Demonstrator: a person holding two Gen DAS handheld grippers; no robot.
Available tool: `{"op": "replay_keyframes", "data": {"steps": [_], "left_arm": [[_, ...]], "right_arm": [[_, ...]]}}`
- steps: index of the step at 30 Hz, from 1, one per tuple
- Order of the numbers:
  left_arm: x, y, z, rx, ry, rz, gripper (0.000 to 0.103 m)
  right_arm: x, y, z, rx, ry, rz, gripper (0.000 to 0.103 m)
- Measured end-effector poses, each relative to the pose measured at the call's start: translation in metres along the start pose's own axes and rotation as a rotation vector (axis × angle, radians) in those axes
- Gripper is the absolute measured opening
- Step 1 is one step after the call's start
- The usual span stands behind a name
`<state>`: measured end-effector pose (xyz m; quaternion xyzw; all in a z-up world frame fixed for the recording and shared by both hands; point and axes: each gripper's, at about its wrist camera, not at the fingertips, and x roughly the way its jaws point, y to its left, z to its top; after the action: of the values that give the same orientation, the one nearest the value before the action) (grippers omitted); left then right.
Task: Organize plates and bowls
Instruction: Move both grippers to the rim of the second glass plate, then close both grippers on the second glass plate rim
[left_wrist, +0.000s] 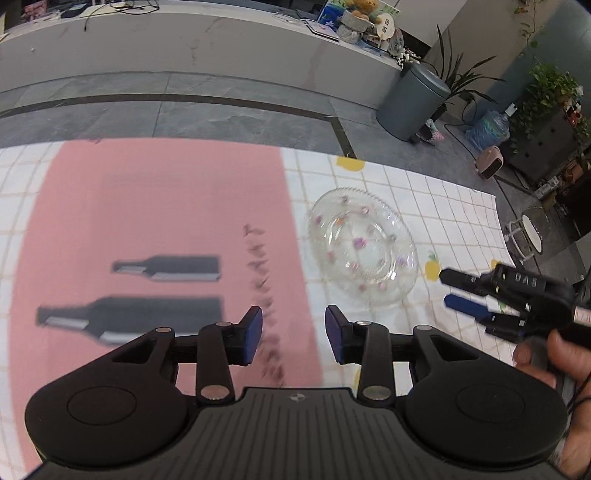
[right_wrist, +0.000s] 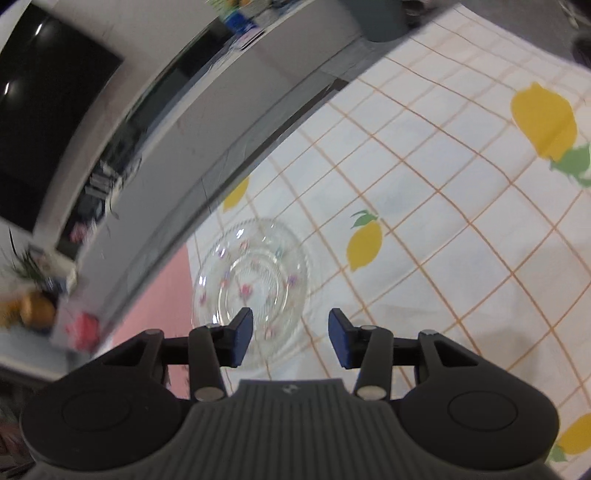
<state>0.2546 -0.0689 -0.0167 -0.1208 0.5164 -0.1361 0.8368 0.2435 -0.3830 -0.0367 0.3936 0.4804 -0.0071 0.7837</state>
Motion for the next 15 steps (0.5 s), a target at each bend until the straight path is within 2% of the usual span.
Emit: {"op": "replay_keyframes", "data": {"steps": [6,15], "left_arm": [[0.04,-0.005,0.021,-0.067,0.018,-0.015,0.043],[0.072,-0.007,0.037,-0.124,-0.002,-0.032,0.043]], "right_arm": [[0.014,-0.009,0.007,0.059,-0.026,0.006,0.045],[0.038,-0.016,0.011,0.115,-0.055,0.023,0.043]]}}
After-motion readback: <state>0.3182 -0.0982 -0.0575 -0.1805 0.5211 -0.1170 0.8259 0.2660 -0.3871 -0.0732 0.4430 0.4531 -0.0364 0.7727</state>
